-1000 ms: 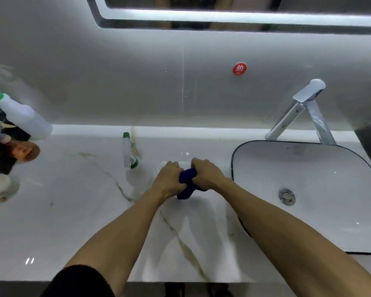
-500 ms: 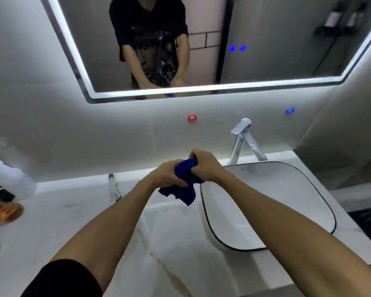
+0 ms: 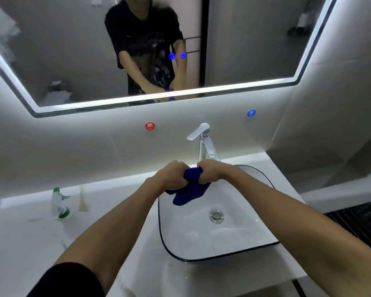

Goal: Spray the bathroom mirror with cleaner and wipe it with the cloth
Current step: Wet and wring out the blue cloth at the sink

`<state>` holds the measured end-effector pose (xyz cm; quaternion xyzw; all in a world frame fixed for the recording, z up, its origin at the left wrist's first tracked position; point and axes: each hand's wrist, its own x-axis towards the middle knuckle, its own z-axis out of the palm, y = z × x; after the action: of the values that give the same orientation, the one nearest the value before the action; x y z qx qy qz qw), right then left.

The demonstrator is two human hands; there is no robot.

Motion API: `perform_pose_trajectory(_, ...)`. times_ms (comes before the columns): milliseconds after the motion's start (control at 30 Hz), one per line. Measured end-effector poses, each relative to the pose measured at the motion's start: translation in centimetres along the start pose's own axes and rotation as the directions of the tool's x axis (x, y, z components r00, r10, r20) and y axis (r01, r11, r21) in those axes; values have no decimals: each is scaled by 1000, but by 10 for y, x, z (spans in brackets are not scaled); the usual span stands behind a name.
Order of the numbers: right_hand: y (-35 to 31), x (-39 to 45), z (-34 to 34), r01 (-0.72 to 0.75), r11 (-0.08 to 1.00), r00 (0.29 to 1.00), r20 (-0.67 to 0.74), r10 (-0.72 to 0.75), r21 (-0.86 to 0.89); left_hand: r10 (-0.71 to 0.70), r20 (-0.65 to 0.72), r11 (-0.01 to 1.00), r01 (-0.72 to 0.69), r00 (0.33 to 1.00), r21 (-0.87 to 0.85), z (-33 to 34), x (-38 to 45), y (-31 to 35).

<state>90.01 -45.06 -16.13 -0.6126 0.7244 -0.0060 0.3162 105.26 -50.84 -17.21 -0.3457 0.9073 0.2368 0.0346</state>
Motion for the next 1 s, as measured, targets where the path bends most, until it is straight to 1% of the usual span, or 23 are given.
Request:
perform_pose_trajectory(67, 29, -4, -6, 11, 991, 999, 45, -17, 134, 11, -11, 1000, -11, 1000, -12, 10, 16, 19)
perform_pose_trajectory(167, 63, -13, -5, 18, 965, 994, 103, -47, 261, 21, 8, 999, -22, 1000, 37, 24, 34, 43)
perform_pose_trajectory(333, 93, -25, 1, 41, 927, 996, 62, -69, 374, 18, 105, 1000, -17, 994, -9, 41, 49, 59)
perform_pose_trajectory(367, 96, -26, 2, 47, 926, 994, 73, -80, 376, 11, 130, 1000, -10, 991, -12, 43, 50, 61)
perform_pose_trajectory(433, 100, -25, 6, 55, 945, 993, 84, -86, 322, -2, 166, 1000, 0, 986, 9, 46, 52, 66)
perform_pose_trajectory(500, 101, -23, 9, 36, 984, 999, 25, -41, 176, -37, 177, 996, 21, 983, 92, 47, 53, 76)
perform_pose_trajectory(533, 101, -20, 11, 3, 996, 1000, -12, -2, 94, -78, 175, 991, 56, 981, 124, 49, 55, 79)
perform_pose_trajectory(600, 100, -19, 11, -65, 998, 996, -61, 63, -29, -155, 160, 982, 135, 975, 130, 53, 54, 88)
perform_pose_trajectory(667, 97, -22, 14, -84, 993, 994, -80, 77, -78, -141, 98, 982, 127, 985, 139, 56, 52, 91)
perform_pose_trajectory(733, 95, -25, 18, -70, 994, 992, -115, 60, -86, -84, 18, 985, 80, 996, 154, 57, 50, 89)
perform_pose_trajectory(800, 94, -26, 21, -36, 999, 988, -150, 33, -20, -55, -19, 993, 56, 998, 101, 59, 49, 83)
perform_pose_trajectory(867, 94, -25, 24, -23, 997, 985, -166, 35, 69, -47, -18, 998, 47, 999, 33, 60, 50, 77)
perform_pose_trajectory(1000, 94, -24, 30, -22, 989, 977, -207, 53, 146, -49, -29, 999, 49, 998, 17, 63, 52, 72)
